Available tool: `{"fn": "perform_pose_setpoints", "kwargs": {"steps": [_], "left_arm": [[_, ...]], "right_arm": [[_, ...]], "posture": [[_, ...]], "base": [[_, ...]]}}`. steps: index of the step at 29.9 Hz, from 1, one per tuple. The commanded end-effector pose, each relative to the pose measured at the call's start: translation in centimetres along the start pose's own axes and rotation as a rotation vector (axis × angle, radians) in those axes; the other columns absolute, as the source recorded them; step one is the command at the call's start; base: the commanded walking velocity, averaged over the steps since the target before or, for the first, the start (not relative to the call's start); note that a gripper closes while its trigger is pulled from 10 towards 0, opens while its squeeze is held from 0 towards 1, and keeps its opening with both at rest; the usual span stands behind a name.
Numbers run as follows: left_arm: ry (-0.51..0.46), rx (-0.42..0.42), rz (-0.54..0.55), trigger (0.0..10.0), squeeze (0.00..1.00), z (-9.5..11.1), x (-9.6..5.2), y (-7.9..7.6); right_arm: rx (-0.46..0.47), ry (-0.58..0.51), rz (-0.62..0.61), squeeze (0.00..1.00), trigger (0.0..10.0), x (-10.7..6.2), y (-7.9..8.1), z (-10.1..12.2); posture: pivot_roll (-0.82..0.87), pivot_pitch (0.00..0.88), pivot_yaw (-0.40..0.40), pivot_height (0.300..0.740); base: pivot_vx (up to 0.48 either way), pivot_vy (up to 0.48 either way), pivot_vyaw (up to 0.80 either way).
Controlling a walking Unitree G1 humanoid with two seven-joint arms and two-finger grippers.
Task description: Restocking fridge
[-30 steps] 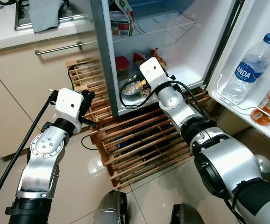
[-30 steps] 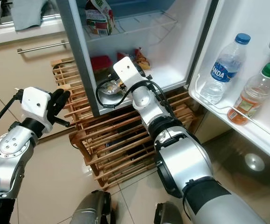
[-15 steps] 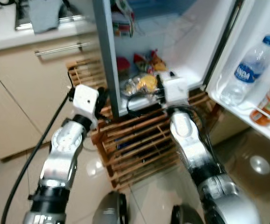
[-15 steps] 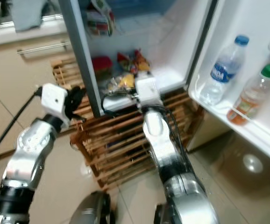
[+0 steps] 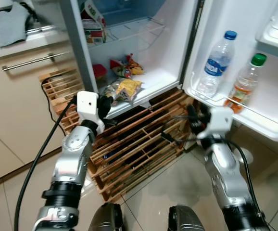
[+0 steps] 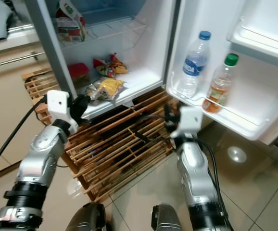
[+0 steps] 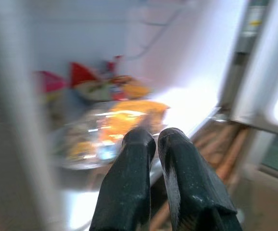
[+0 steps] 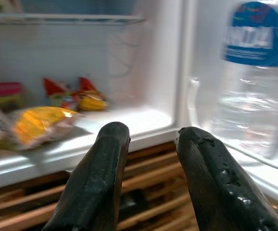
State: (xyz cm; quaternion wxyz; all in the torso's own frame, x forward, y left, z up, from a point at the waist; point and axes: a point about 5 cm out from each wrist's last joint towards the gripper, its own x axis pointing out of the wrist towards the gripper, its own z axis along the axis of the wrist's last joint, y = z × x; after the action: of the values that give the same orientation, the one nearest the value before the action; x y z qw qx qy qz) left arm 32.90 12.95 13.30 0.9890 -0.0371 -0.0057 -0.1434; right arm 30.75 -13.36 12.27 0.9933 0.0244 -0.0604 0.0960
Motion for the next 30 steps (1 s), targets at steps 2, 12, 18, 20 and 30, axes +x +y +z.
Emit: {"fn": "perform_pose_setpoints", "kwargs": {"steps": [2,12,18,20,30], "left_arm": [[-0.021,0.031,-0.023,10.0,0.00,0.5,0.6,-0.9],[-0.011,0.014,-0.025,10.0,0.00,-0.2,0.1,-0.5],[-0.039,0.000,0.012,10.0,0.00,-0.3,-0.8,-0.3],[-0.041,-0.008,0.026,10.0,0.00,-0.6,-1.0,0.0],[-0.101,-0.086,-0.030,10.0,0.00,-0.8,-2.4,-1.3]], "right_arm": [[0.013,0.061,-0.035,0.00,10.0,0.0,-0.4,-1.0],[-0.038,0.111,-0.053,0.00,10.0,-1.0,-3.2,-1.4],[-0.025,0.166,-0.035,0.00,10.0,-1.7,-3.5,-2.5],[-0.040,0.172,-0.012,0.00,10.0,-1.8,-3.4,-2.6],[-0.115,0.234,-0.021,0.00,10.0,-3.2,-4.9,-3.6]], "posture": [[-0.10,0.000,0.055,0.695],[-0.08,0.000,0.027,0.740],[-0.07,0.000,-0.008,0.740],[-0.07,0.000,-0.012,0.740],[-0.10,0.000,-0.028,0.740]], "base": [[0.000,0.000,0.00],[0.000,0.000,0.00],[0.000,0.000,0.00],[0.000,0.000,0.00],[0.000,-0.295,0.00]]}}
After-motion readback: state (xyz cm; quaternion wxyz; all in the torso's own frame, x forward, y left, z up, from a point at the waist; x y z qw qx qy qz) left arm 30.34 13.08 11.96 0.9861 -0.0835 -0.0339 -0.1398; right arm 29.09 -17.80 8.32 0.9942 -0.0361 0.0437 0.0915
